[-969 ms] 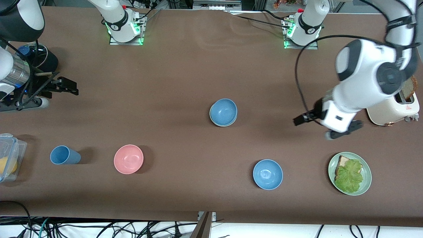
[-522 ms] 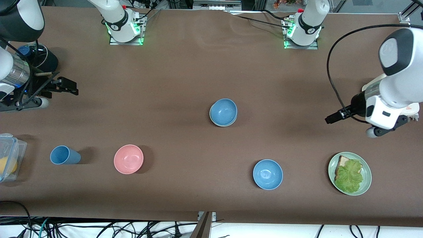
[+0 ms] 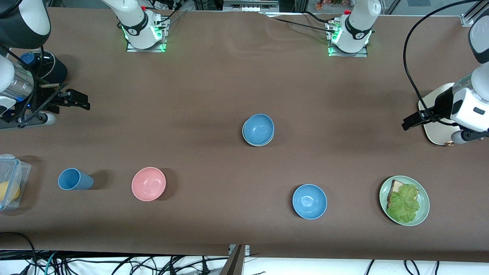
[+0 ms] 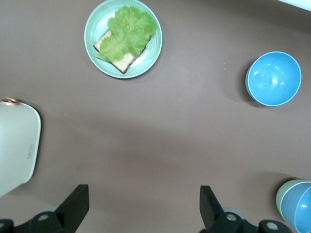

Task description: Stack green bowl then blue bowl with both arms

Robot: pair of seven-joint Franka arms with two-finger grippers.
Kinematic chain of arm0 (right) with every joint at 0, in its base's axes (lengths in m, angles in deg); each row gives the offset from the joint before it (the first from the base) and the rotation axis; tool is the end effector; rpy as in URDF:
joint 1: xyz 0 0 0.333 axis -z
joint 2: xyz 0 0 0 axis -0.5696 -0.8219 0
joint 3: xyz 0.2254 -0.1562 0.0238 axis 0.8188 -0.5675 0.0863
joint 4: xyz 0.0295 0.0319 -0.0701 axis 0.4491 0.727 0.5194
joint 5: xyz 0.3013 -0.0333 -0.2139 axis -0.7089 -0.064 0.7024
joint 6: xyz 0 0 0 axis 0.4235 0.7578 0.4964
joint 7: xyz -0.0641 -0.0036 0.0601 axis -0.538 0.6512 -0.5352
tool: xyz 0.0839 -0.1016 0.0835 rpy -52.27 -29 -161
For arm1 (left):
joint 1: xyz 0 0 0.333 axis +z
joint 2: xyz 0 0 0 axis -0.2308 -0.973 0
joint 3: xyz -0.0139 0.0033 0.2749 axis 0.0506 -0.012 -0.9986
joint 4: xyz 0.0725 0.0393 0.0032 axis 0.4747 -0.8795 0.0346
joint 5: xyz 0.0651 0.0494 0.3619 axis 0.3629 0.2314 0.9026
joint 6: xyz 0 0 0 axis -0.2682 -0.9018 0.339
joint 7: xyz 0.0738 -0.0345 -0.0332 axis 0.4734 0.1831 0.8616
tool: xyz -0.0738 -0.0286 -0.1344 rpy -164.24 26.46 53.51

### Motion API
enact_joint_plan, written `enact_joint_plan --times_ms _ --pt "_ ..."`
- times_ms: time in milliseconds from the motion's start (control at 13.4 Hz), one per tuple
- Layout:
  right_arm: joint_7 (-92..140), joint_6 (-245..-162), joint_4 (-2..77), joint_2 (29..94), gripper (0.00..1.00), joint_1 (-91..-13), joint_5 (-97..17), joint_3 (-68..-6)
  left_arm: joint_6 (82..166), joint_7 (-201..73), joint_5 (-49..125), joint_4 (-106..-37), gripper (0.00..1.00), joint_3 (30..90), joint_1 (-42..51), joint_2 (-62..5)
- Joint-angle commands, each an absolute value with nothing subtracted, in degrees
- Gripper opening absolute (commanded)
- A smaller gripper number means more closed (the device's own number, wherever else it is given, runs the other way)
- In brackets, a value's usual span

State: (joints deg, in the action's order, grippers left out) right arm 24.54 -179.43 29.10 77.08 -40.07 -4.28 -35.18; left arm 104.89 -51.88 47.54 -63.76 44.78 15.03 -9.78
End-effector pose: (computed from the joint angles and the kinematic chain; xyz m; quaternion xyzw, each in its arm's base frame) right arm 0.5585 0.0214 0.4596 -0.9964 -0.0611 0.0575 0.0117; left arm 0.5705 -0.0120 0.4698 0.9886 0.1504 -0.0055 0.0006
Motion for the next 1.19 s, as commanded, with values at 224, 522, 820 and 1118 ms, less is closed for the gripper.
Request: enact_joint_plan --times_ms 224,522,820,1118 --pt "25.58 -178.80 29.00 77.22 0.99 -39.47 -3.88 -34.94 104.24 -53.40 49.02 -69.82 1.00 45.78 15.63 -3.60" --pt "25.58 -178.80 29.00 77.22 0.99 -39.47 -3.88 -34.94 104.42 -53.30 44.56 -69.13 1.00 45.43 15.71 -3.51" --pt "25.67 -178.71 29.00 77.22 0.99 -39.47 -3.88 -34.94 101.35 -53.39 44.36 -68.94 1.00 46.65 15.72 -3.86" --pt "25.76 -178.71 29.00 77.22 0.99 -39.29 -3.88 -34.94 101.17 -53.40 45.50 -68.94 1.00 47.01 15.80 -3.60"
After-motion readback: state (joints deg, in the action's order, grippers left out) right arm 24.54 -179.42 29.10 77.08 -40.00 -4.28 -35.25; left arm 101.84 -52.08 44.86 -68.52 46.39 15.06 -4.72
